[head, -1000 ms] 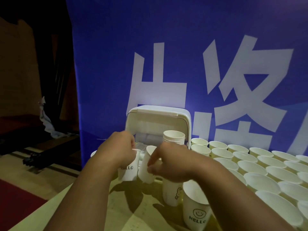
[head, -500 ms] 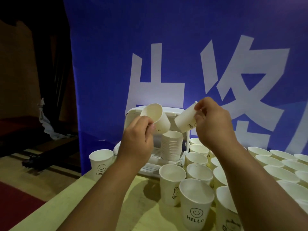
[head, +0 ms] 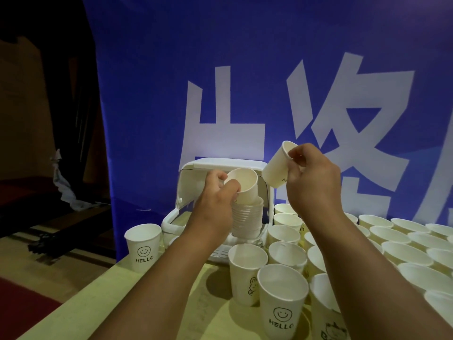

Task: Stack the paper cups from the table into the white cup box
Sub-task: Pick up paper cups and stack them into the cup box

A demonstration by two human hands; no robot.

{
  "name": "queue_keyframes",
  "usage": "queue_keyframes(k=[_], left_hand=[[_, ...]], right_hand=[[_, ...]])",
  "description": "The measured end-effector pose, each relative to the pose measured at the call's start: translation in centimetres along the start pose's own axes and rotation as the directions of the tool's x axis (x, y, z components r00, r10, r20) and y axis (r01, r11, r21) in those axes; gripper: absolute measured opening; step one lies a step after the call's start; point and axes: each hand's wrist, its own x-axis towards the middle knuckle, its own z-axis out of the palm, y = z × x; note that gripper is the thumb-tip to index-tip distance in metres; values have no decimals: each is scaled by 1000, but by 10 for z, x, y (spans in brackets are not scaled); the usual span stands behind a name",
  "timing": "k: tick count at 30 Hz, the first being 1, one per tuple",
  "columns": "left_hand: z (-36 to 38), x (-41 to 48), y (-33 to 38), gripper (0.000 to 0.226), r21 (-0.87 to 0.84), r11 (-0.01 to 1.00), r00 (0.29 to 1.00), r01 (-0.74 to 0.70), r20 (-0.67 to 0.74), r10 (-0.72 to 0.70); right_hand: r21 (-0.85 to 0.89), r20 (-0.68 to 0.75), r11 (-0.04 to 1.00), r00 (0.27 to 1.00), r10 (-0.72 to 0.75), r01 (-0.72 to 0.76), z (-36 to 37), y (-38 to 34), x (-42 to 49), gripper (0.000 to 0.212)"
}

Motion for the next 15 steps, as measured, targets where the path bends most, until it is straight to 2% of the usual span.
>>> queue_keyframes(k=[6, 9, 12, 15], left_hand=[[4, 0, 0, 14, 62, 997, 999, -35, 29, 33], [3, 1, 3, 19, 15, 1000, 1000, -11, 4, 11], [3, -1, 7, 21, 138, 989, 998, -54, 51, 47], [5, -5, 7, 17, 57, 998, 997, 7, 79, -11]], right_hand=[[-3, -2, 1000, 1000, -26, 26, 4, -1, -1, 27], [0, -9, 999, 999, -45, 45, 5, -4, -2, 26], [-5, -1, 999, 999, -49, 49, 4, -5, -2, 27], [-14, 22, 999, 999, -44, 44, 3, -6, -2, 27]])
